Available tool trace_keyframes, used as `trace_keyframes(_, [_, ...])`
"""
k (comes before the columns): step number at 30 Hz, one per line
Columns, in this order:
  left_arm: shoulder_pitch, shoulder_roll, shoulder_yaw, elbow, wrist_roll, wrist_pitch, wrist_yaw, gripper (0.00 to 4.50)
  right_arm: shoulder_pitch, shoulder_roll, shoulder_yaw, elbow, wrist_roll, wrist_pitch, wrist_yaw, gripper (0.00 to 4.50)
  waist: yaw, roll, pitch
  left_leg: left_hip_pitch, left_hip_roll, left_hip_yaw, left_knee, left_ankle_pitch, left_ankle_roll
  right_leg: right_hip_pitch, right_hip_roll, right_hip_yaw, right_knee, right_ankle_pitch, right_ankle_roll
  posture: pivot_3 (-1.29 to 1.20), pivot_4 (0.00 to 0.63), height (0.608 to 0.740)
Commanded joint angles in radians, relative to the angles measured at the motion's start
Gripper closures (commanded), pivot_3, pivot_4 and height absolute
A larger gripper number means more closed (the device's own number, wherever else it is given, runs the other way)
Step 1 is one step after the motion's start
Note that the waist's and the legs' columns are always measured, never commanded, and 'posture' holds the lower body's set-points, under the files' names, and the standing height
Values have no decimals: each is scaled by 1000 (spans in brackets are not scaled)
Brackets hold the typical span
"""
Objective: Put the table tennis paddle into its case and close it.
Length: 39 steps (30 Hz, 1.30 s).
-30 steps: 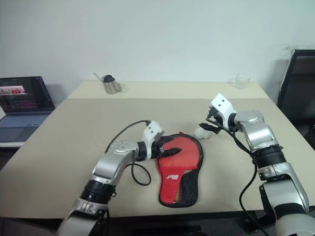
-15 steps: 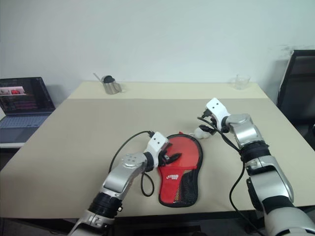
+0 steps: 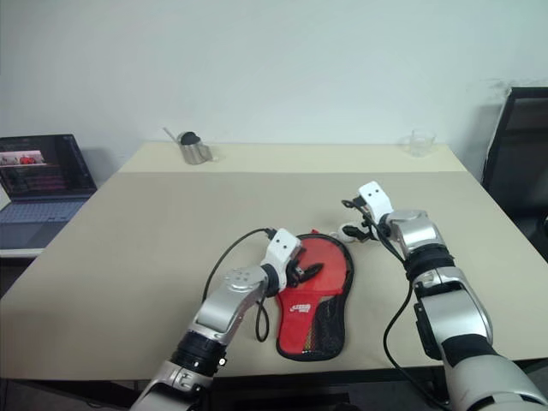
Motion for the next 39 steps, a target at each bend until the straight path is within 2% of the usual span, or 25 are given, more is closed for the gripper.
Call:
trace_keyframes(1, [1,5,-7,48,1,9,-1,1192,-46,5,-33,3,17,-18,-14,371,0,0,0,1,0,0,0,0,0,1,0,0,0,0,0,0,150,740])
trace_keyframes(5, [11,17,-25,71,21,-25,4,1192,-42,21,-25,14,8,-29,-9,371,-2,0,0,10,0,0,-1,0,0,11,0,-1,-2,0,0,0,150,740])
trace_keyframes(9, [14,16,-30,97,28,-42,6,1192,-55,50,-51,24,28,-6,-34,371,-2,1,0,12,0,-1,-1,0,0,13,0,-1,-1,0,0,0,150,740])
trace_keyframes(12, [7,14,-32,102,29,-41,9,1192,-46,75,-45,15,22,-7,-35,371,-2,1,-1,13,1,-1,-1,0,0,13,0,-1,-1,0,0,0,150,740])
trace_keyframes(16, [0,17,-31,89,27,-30,9,1192,-46,86,-57,44,5,-49,-121,371,-1,1,-1,13,0,-1,-1,0,0,13,0,-1,-1,0,0,0,150,740])
trace_keyframes(21, [3,22,-33,68,27,-21,8,1192,-50,97,-76,85,9,-16,-185,371,-1,1,-1,12,0,-1,-2,0,0,13,0,-1,-2,0,0,0,150,740])
trace_keyframes(32, [9,22,-24,43,16,-2,8,1192,-52,128,-90,118,16,3,-218,371,-2,1,-1,13,1,-1,-3,0,0,13,0,-1,-3,0,0,0,150,740])
trace_keyframes(35, [12,23,-23,33,14,0,9,1163,-53,130,-99,118,18,-3,-233,958,-2,1,-1,13,1,-1,-5,0,0,13,0,-1,-4,0,0,0,150,740])
trace_keyframes(39, [14,24,-23,46,22,-10,20,1163,-57,126,-104,114,16,-9,-231,2316,-2,1,-1,13,1,-1,-6,0,0,13,0,-1,-6,0,0,0,150,740])
